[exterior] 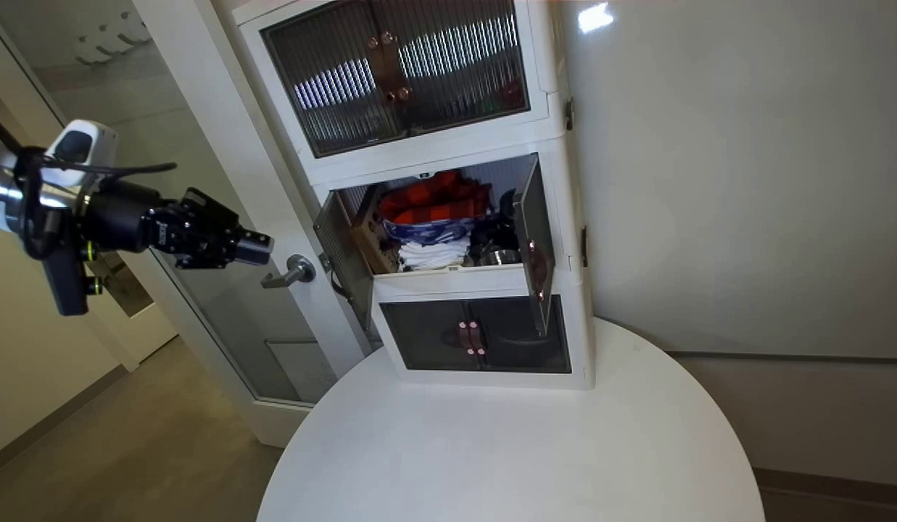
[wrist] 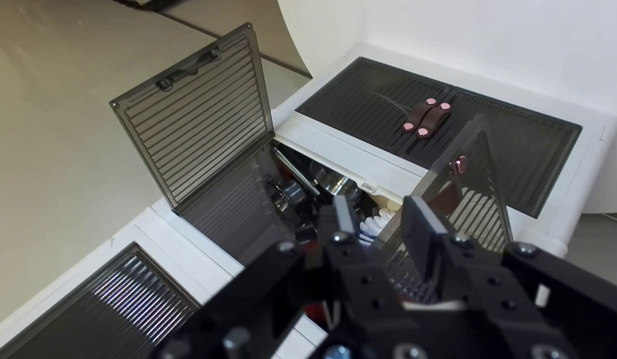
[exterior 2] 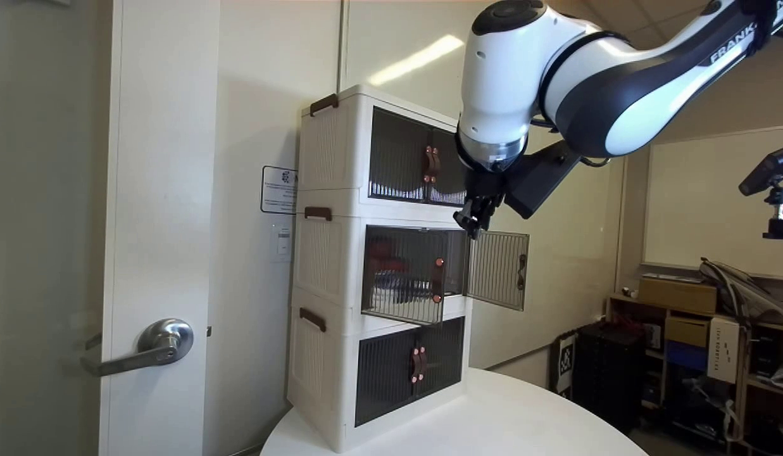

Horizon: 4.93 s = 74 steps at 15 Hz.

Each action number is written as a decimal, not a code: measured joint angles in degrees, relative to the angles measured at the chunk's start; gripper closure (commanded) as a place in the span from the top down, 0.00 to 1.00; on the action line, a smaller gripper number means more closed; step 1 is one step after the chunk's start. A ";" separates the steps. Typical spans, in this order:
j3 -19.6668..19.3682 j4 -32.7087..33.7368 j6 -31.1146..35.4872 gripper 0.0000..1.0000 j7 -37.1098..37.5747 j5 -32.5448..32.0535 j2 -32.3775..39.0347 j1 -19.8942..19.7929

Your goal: Close the open cabinet doors

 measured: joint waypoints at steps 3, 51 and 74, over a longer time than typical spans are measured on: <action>-0.82 2.27 -0.25 0.00 3.76 -5.42 3.81 0.48; -11.13 26.41 1.87 0.00 13.26 -24.33 28.49 1.66; -11.64 35.59 29.52 0.00 11.18 -18.46 34.91 -4.52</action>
